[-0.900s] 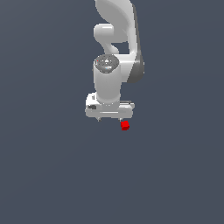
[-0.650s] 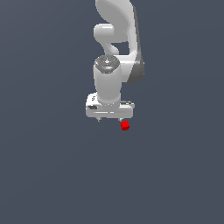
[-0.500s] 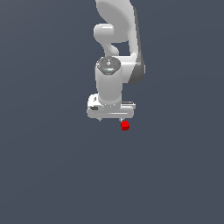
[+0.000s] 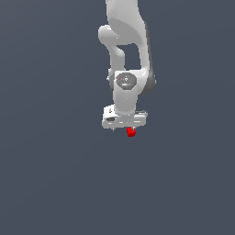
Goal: Pick up the red cube and move it to a goal position.
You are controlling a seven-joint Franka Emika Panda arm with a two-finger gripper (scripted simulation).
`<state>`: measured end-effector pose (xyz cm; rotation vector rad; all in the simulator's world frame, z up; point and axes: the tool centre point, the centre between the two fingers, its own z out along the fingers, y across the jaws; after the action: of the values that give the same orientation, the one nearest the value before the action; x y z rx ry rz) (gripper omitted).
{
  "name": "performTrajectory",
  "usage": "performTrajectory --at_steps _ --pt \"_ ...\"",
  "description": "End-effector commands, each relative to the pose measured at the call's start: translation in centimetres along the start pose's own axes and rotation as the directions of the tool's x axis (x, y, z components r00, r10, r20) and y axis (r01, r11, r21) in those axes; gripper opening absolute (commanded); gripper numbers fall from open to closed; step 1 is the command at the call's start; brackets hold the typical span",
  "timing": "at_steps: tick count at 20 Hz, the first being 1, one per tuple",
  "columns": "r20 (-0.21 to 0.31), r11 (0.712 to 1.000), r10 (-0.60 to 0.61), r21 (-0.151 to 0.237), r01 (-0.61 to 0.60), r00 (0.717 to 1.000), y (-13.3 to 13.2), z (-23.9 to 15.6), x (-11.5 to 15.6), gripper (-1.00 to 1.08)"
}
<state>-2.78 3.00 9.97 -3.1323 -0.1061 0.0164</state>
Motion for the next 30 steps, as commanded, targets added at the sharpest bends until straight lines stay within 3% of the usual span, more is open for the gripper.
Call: performTrajectory --at_steps 1,9,16,17,30 --pt "-0.002 0.999 -0.036 -0.001 0.036 0.999 -1.4 2.0 -0.7 1.00" --pt "-0.008 0.993 -0.117 -0.005 0.117 0.993 -4.2 6.6 -2.2 1.00" --pt "-0.009 0.990 -0.139 -0.008 0.139 0.990 -4.9 8.0 -2.6 1.00" --pt "-0.009 0.990 -0.139 -0.008 0.139 0.990 -4.9 8.0 -2.6 -1.00" --pt "-0.009 0.990 -0.139 -0.008 0.139 0.990 -5.0 7.7 -2.6 -1.00"
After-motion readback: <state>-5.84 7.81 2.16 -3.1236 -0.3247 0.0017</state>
